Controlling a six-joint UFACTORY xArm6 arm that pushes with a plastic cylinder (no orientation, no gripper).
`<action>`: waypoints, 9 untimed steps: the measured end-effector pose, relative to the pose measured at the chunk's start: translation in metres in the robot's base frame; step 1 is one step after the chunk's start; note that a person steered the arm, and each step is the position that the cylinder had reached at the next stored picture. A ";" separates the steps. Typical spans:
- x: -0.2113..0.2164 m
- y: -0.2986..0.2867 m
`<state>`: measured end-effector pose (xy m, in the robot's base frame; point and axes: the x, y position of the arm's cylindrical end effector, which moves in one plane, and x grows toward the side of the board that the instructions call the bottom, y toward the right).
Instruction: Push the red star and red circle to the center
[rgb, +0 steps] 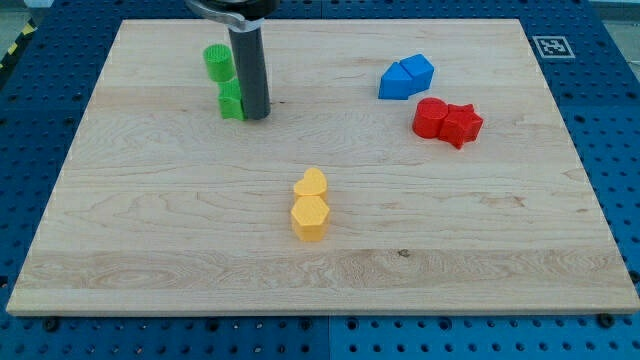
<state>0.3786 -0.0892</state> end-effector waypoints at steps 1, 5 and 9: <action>0.000 -0.002; 0.081 0.091; 0.092 0.319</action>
<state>0.4704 0.2298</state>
